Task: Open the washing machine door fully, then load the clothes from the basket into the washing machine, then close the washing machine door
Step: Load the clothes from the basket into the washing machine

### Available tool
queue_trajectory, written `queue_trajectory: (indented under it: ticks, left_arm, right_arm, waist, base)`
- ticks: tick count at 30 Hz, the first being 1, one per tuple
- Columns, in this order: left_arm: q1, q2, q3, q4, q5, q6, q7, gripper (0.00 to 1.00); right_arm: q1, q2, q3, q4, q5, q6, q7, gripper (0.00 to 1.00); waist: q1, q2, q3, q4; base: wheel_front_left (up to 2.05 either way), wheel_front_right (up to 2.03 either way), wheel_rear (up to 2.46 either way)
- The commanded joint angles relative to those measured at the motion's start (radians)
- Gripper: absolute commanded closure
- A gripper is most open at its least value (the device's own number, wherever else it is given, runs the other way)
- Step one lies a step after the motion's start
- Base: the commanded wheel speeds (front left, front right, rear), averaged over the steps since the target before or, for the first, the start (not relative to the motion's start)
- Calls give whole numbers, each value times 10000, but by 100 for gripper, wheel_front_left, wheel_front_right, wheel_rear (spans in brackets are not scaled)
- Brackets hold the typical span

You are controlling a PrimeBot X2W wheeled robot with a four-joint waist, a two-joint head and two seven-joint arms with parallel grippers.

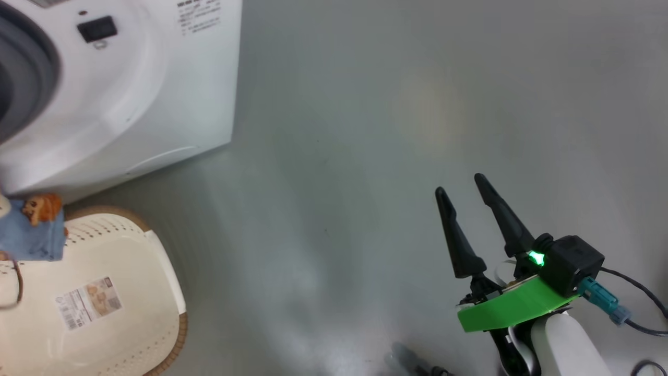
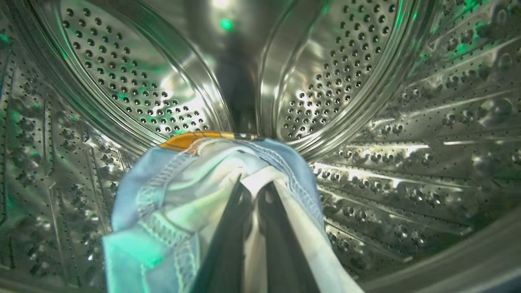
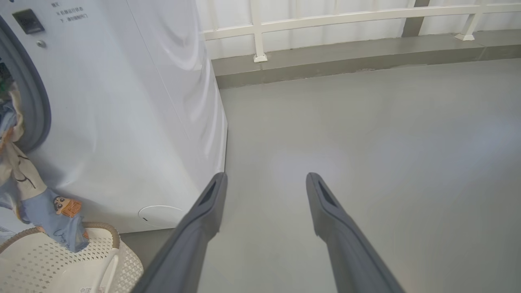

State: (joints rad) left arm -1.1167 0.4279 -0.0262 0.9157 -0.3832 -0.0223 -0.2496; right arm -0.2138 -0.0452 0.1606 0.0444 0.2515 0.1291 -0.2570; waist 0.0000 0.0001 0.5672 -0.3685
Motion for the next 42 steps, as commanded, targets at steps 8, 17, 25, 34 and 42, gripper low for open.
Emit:
queue_trajectory:
  ticks: [8, 17, 25, 34, 42]
  left_arm:
    - [-1603, 1156, -61, 307, 471, 59, -102, 100]
    - [-2971, 1548, 50, 450, 655, 307, -118, 100]
    - [-2844, 1175, -397, 1751, 837, 151, -31, 72]
    - [-2736, 480, -535, 2583, 785, 564, -86, 0]
    - [-2650, 36, -414, 2821, 509, 686, -111, 0]
  right_arm:
    - [86, -50, 714, -191, 128, 16, -48, 0]
    - [120, -50, 869, -213, 71, 16, -48, 0]
    - [123, -50, 853, -98, 23, 16, -48, 0]
    - [-83, -50, 639, 53, -234, 16, -48, 0]
    - [-111, -50, 565, 121, -290, 16, -48, 0]
  waist:
    - [0, -1, 830, -473]
    - [0, -1, 1132, -639]
    - [0, -1, 964, -328]
    - [0, -1, 616, 251]
    - [0, -1, 382, 639]
  base:
    - [0, 0, 0]
    - [0, 0, 0]
    - [0, 0, 0]
    - [0, 0, 0]
    - [0, 0, 0]
